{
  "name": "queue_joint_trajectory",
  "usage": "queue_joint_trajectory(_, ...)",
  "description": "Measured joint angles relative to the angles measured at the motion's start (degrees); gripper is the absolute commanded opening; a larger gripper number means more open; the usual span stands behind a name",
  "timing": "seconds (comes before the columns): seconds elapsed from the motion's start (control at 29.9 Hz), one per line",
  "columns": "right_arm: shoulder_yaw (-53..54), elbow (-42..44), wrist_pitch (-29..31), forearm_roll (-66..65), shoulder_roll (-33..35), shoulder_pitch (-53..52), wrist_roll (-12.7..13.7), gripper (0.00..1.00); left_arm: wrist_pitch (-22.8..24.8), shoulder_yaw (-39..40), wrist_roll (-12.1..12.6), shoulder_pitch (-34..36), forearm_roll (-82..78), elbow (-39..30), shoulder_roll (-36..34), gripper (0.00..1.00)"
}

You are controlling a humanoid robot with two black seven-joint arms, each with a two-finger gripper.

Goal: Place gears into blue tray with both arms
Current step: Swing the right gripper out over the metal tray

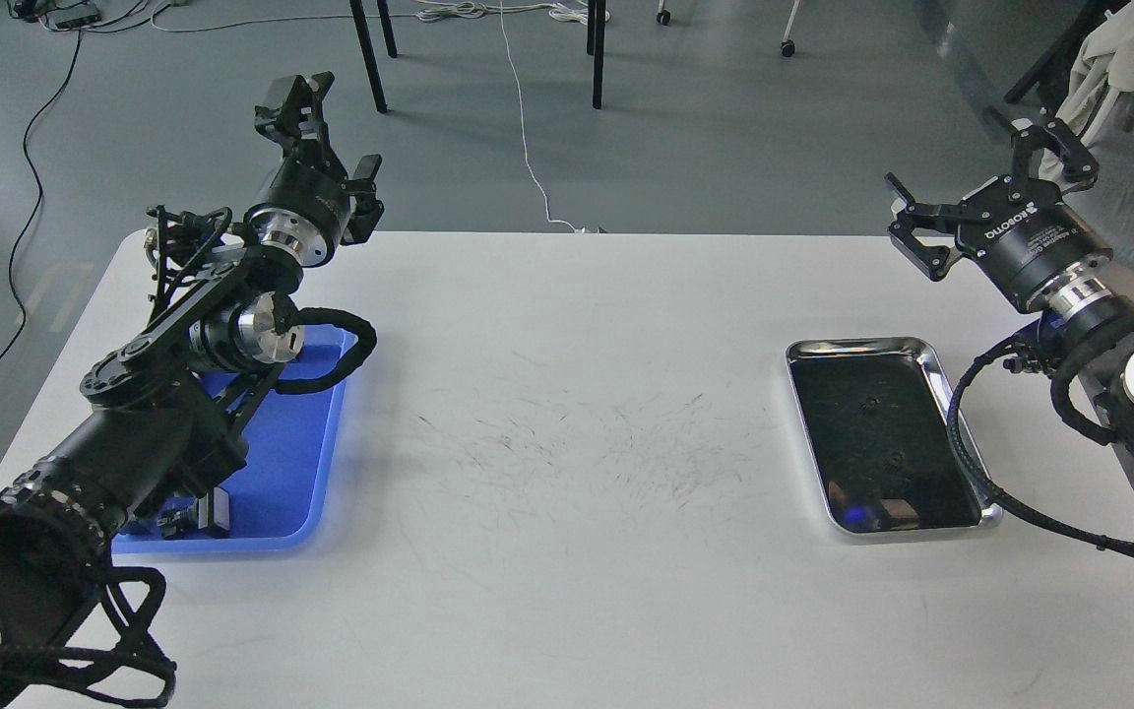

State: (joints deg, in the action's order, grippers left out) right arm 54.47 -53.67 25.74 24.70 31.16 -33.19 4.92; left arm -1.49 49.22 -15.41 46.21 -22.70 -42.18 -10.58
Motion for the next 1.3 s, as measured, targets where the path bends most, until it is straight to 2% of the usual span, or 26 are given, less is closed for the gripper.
queue_joint_trajectory(0.23,0.2,-0.1,-0.2,0.0,0.2,-0.4,-0.1,0.99,0.1,0.2,-1.3,0.4,0.2,-0.4,-0.2,0.98)
queue_joint_trajectory(0.53,0.3,-0.1,-0.4,0.0,0.5,-0.5,-0.3,0.99,0.4,0.8,-1.4,-0.5,1.2,-0.3,-2.2,0.98)
queue_joint_trajectory(0.74,0.4,0.2,0.5,0.0,0.4,-0.7,-0.4,0.99,2.8,0.3,-1.2,-0.6,3.7,-0.1,-4.1,0.98)
queue_joint_trajectory(0.94,3.6,0.7,0.7,0.0,-0.5,-1.7,-0.5,0.99,3.0,0.0,-0.9,-1.0,3.9,0.3,-4.7,0.98)
queue_joint_trajectory(1.3,4.3,10.1,0.2,0.0,-7.5,-6.6,-0.8,0.99,3.3,-0.1,-1.1,-1.2,3.9,-0.2,-5.9,0.98)
